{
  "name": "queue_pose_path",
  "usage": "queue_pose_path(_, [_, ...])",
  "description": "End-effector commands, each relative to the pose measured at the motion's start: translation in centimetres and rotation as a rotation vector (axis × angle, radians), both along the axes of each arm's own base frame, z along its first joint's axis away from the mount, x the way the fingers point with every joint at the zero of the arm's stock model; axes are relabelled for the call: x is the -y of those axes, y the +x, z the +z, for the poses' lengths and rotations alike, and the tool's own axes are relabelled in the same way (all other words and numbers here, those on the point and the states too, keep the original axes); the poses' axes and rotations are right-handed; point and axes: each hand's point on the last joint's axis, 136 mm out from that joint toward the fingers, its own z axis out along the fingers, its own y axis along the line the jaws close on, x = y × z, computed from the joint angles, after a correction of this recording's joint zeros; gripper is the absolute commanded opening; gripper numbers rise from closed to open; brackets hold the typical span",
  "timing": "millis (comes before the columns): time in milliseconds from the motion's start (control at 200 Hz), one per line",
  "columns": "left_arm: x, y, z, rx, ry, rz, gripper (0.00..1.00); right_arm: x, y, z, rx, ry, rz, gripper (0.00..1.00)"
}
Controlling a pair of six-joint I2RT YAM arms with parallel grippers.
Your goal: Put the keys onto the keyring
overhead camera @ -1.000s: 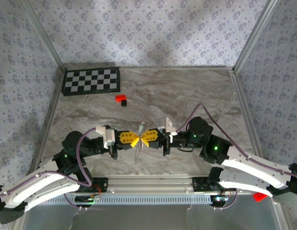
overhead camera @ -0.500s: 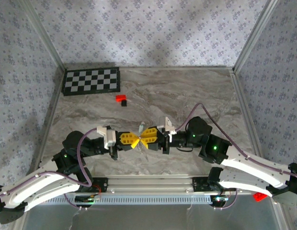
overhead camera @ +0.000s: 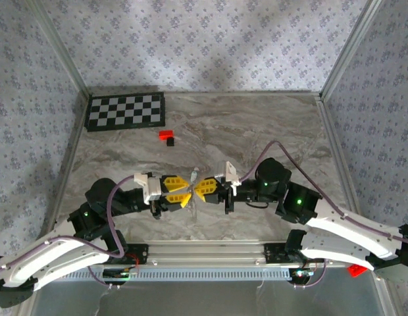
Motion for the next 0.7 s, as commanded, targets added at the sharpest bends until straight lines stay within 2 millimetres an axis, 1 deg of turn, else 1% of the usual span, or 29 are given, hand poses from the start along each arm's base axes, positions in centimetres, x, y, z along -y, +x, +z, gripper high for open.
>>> queue_pose_path(0, [-1.1,0.0,0.9,0.030,0.030,0.039,0.37,1.4,-0.2,1.5,0.093,-0.043,-0.012,0.00])
queue_pose_path(115, [-1.0,0.2,0.3,0.025,0.065,0.049,0.37,1.7,0.0,1.1,0.115,-0.108,-0.014,0.00])
queue_pose_path(215, [-0.7,0.2,0.1,0.017,0.070,0.041,0.34,1.7,0.1,0.7,0.124,-0.142,-0.009,0.00])
queue_pose_path(540, [0.9,0.4,-0.5,-0.010,0.098,-0.004,0.32,1.1,0.4,0.1,0.145,-0.168,0.009,0.00])
queue_pose_path(695, [1.4,0.9,-0.8,-0.018,0.117,0.009,0.27,1.0,0.3,0.1,0.140,-0.164,0.021,0.00])
